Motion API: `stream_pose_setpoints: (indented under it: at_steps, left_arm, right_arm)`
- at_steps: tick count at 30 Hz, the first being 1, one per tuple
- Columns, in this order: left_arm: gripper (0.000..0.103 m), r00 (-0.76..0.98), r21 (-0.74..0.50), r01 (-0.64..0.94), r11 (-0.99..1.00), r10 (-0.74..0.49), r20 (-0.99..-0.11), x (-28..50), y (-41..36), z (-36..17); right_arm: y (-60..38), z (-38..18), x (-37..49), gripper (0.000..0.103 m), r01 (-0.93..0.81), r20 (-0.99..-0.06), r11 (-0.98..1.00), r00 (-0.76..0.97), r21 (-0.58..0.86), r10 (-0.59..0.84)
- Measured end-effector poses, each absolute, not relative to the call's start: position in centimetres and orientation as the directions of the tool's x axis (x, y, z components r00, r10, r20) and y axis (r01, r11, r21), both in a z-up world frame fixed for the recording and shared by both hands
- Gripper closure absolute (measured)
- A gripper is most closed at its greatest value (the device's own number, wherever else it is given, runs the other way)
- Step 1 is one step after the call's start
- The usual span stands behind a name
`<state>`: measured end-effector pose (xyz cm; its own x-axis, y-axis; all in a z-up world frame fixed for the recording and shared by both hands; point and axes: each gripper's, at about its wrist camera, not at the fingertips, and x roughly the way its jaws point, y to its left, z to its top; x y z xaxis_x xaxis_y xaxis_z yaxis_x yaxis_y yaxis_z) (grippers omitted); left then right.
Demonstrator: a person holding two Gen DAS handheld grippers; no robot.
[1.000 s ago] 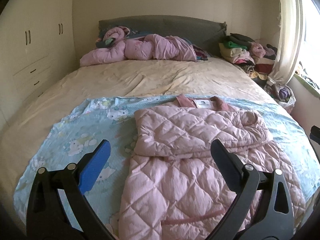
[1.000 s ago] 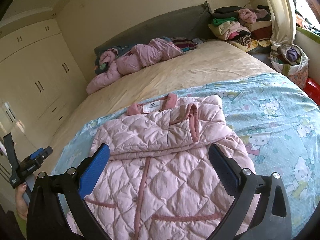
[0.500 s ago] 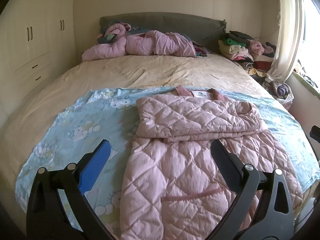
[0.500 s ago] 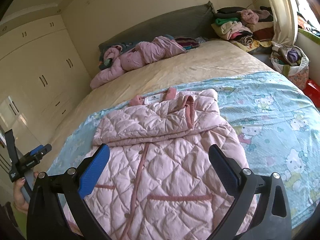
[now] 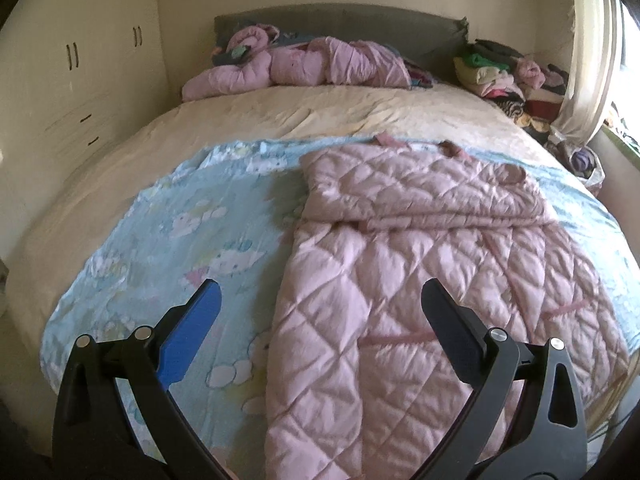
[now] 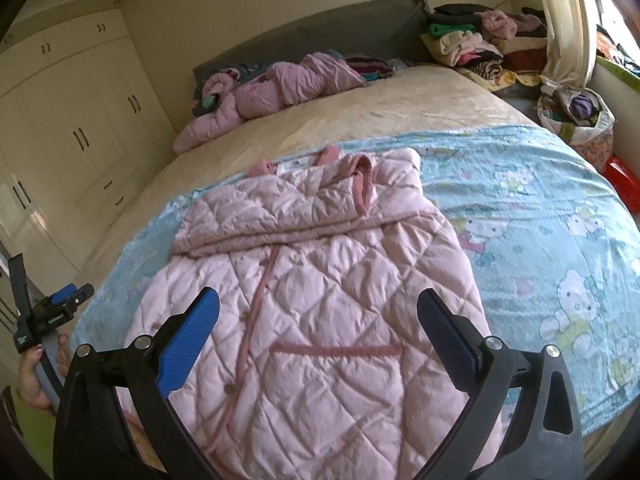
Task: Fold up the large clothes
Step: 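Move both open grippers back toward the ribbed jacket hem, then grasp the ribbed jacket hem with the left gripper while the right gripper grasps it too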
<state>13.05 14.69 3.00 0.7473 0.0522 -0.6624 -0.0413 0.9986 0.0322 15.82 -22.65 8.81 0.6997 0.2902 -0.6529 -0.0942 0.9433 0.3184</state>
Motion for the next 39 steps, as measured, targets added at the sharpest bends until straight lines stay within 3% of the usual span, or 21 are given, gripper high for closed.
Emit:
stream_pose_setpoints:
  at_steps: [22,39]
  left_arm:
    - [0.009,0.638,0.106,-0.081,0.991,0.133,-0.758,10.0,16.3,-2.7]
    - [0.009,0.526,-0.007,-0.097,0.995,0.045,-0.849,7.7,19.1,-7.3]
  right_arm:
    - [-26.1,4.2,13.6,0.004,-0.045,-0.733,0.946,0.621,0.321,0.278]
    - [-28.4,0.8,12.2,0.004,0.008,-0.780,0.946,0.569,0.324,0.262]
